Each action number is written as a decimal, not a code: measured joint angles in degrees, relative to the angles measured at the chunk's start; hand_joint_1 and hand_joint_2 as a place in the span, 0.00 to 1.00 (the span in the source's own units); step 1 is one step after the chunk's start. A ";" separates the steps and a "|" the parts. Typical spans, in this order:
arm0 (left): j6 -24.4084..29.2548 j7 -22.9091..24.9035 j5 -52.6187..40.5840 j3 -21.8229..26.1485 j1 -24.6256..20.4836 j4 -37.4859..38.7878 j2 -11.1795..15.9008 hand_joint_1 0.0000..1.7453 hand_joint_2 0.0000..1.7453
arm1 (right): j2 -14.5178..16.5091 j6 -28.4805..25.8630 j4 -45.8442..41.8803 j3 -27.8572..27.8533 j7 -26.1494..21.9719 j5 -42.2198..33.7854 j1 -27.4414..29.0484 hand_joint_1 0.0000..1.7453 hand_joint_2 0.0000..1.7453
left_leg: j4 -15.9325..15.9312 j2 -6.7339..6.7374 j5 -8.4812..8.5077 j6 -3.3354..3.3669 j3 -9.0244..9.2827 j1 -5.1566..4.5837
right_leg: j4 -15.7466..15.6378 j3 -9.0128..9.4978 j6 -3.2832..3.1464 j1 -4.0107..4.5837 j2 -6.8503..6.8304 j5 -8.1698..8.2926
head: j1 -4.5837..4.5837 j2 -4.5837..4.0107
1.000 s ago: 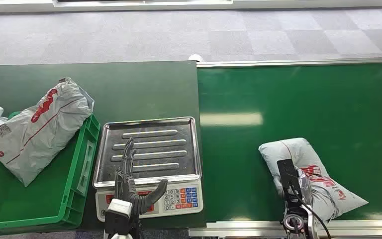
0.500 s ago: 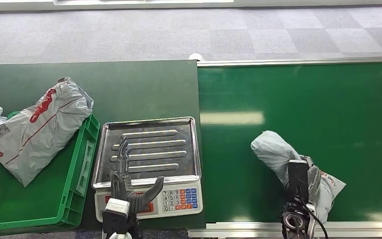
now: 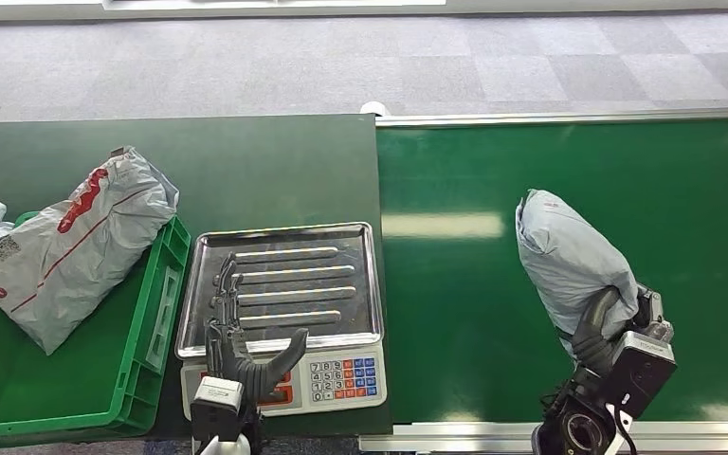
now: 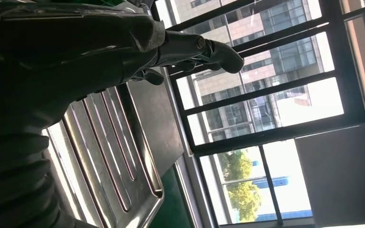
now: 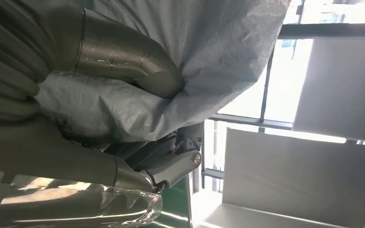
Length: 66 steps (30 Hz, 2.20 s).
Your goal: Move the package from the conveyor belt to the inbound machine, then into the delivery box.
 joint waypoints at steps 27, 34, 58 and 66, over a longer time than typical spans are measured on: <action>6.52 -0.03 -0.25 6.13 -2.73 -7.39 1.86 0.00 1.00 | -0.97 14.58 -8.79 11.99 12.71 12.76 -10.02 0.99 1.00 | -0.01 0.04 0.02 -0.01 -0.05 0.00 | 0.03 0.00 0.00 0.01 0.01 0.00 | 0.01 0.00; 8.40 -0.03 -0.24 7.65 -3.53 -8.33 1.99 0.00 1.00 | 0.98 17.50 3.50 18.11 13.94 17.81 -15.83 0.99 1.00 | -0.01 -0.02 0.06 -0.01 -0.07 0.02 | 0.07 -0.01 0.00 0.03 -0.06 0.00 | 0.01 0.00; 10.24 -0.02 -0.25 13.68 -3.69 -10.04 0.50 0.00 1.00 | 7.59 17.72 25.44 34.37 7.86 19.32 -23.82 0.00 1.00 | -0.01 -0.12 0.07 -0.01 -0.17 0.01 | 0.07 -0.11 -0.01 0.02 -0.12 -0.01 | 0.02 0.00; 9.81 -0.03 -0.45 15.03 -3.69 -10.23 0.02 0.00 1.00 | 7.78 16.41 27.57 35.00 8.54 17.09 -25.09 0.00 1.00 | -0.01 -0.12 0.07 -0.01 -0.17 0.02 | 0.07 -0.12 -0.01 0.02 -0.12 -0.01 | 0.03 0.00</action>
